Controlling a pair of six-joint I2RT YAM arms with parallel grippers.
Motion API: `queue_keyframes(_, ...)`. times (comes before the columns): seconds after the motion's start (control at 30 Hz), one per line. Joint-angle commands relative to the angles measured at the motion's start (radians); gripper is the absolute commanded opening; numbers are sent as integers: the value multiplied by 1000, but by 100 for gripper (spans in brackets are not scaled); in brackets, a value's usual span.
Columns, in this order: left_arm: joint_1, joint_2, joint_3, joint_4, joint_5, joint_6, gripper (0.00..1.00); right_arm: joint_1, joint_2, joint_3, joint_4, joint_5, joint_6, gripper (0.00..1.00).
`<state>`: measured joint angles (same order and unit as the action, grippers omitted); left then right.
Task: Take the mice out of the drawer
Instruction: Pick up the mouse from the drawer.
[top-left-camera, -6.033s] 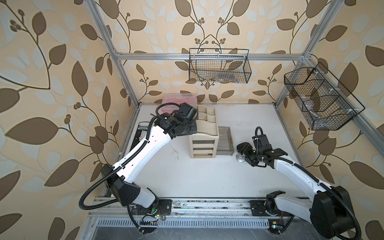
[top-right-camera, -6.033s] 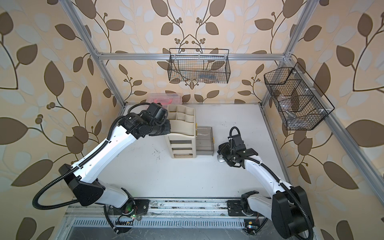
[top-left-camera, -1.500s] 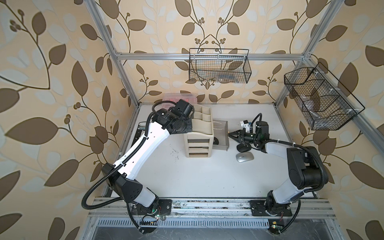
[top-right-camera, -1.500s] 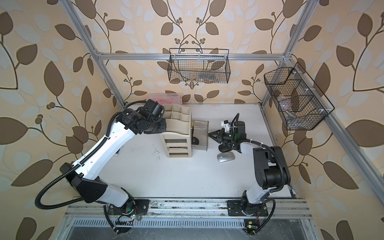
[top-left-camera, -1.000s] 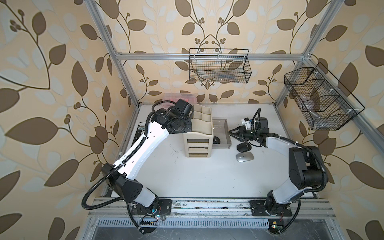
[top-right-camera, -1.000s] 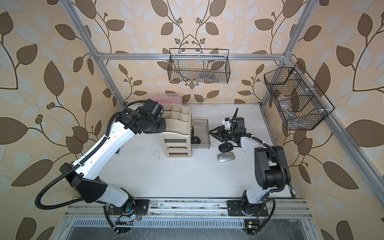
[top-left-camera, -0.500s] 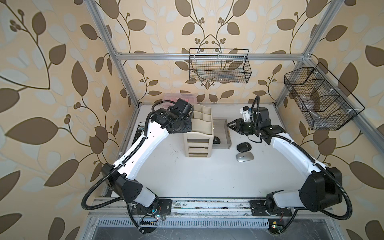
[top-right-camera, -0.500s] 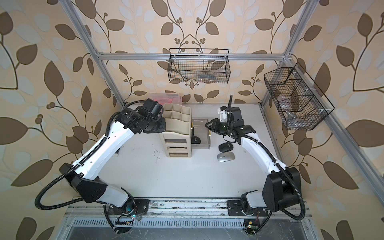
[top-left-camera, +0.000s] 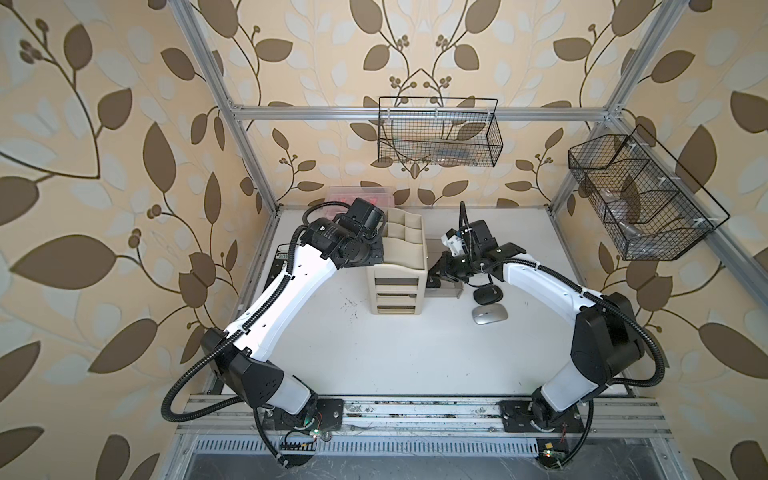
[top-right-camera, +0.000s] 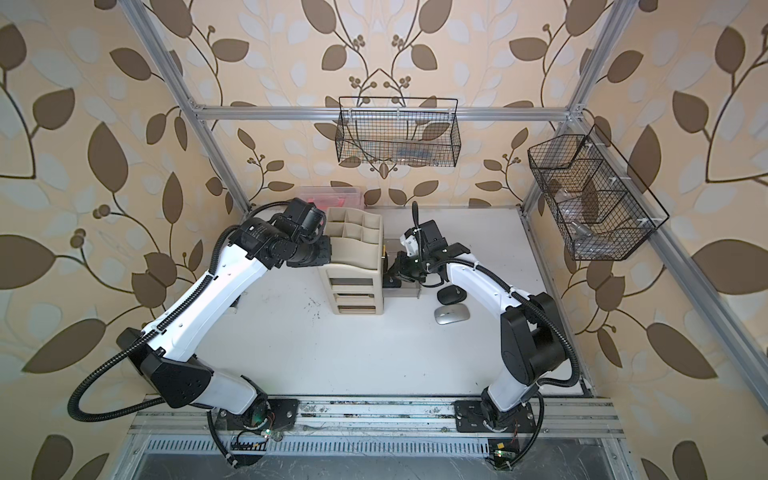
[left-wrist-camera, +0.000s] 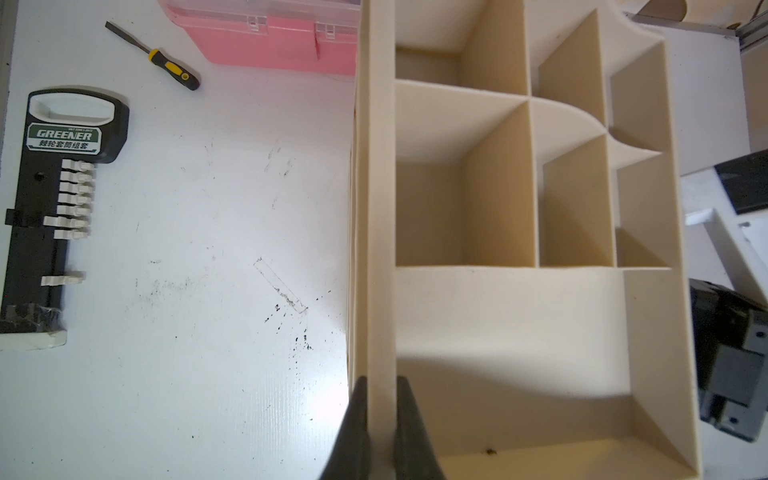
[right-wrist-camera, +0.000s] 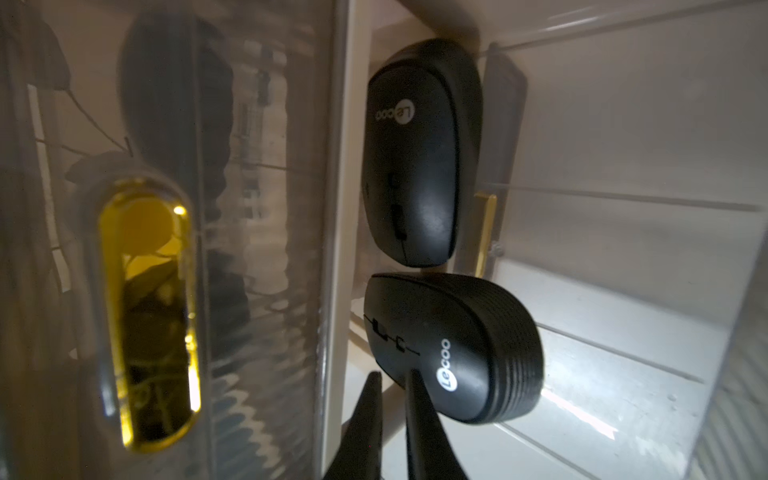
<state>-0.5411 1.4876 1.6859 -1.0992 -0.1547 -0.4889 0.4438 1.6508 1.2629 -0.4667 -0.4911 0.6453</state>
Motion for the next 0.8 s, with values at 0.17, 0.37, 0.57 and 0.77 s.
queue_keyframes(0.17, 12, -30, 0, 5, 22, 1, 0, 19, 74, 81, -48, -40, -34, 13)
queue_keyframes(0.37, 11, -29, 1, 5, 20, 2, 0, 29, 115, 93, -82, -40, -59, 11)
queue_keyframes(0.57, 11, -27, 2, 4, 14, 1, 0, 26, 141, 107, -149, 17, -116, 10)
queue_keyframes(0.77, 12, -33, -4, -2, 2, 1, 0, -26, 119, 100, -212, 92, -172, 8)
